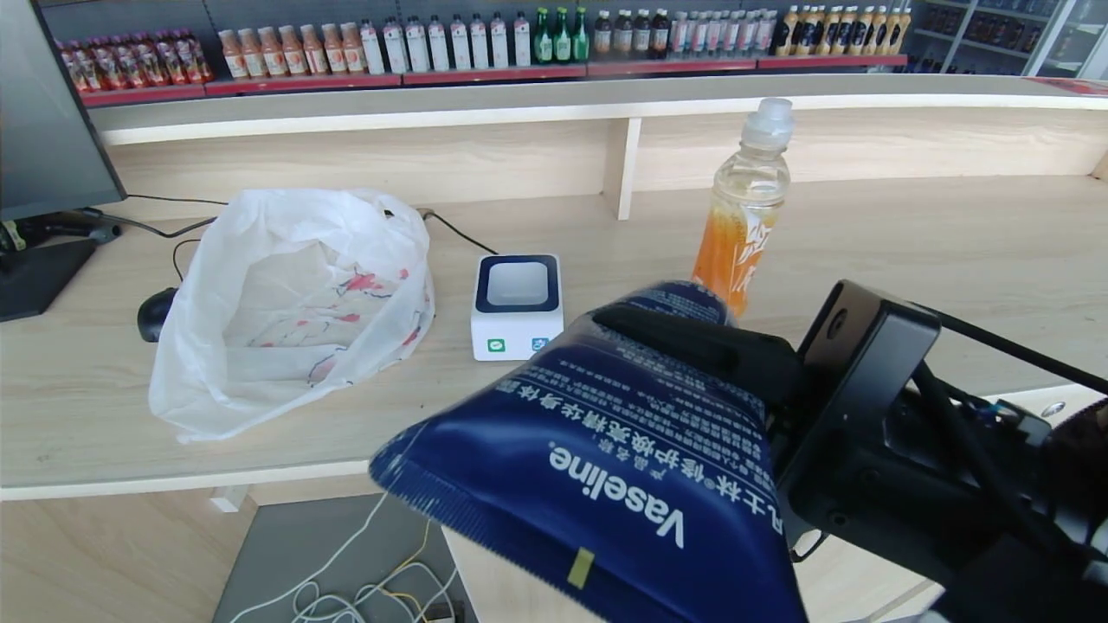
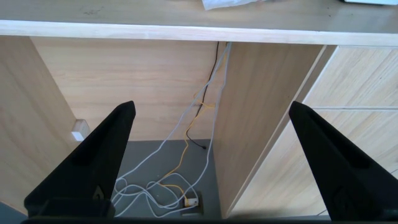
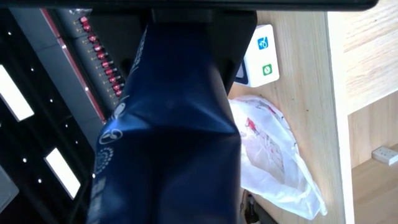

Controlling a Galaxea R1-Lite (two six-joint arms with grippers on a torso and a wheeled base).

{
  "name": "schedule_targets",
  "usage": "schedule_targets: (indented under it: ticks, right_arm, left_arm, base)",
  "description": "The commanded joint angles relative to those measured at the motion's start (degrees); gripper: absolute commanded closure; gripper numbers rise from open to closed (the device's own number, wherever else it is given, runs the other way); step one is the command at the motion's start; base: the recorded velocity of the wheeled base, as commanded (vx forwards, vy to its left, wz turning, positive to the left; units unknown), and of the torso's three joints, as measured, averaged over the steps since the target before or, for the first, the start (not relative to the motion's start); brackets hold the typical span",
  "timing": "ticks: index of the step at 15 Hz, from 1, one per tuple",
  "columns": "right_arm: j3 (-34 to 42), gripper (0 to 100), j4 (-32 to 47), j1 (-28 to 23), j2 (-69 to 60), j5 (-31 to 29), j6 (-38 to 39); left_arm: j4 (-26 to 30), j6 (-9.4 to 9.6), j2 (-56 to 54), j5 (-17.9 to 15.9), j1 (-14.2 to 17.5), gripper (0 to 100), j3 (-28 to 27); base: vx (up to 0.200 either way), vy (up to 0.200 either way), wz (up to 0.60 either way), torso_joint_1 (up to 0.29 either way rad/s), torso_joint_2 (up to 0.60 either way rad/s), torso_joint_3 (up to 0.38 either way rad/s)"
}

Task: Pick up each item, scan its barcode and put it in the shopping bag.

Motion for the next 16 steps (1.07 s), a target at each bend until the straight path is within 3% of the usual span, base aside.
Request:
schedule_targets:
  ticks: [1, 16]
  right_arm:
    - [0.6, 100, -0.1, 0.1, -0.9, -0.1, 0.0]
    - [2.8, 100, -0.1, 6.1, -0.4, -7.3, -1.7]
  left_arm:
    - [0.0, -0.02, 0.0, 0.0, 0.0, 0, 0.0]
    - [0.0, -0.02, 0.0, 0.0, 0.0, 0, 0.0]
  base:
    - [0.0, 0.0, 0.0, 0.0, 0.0, 0.0]
    - [0.0, 0.0, 0.0, 0.0, 0.0, 0.0]
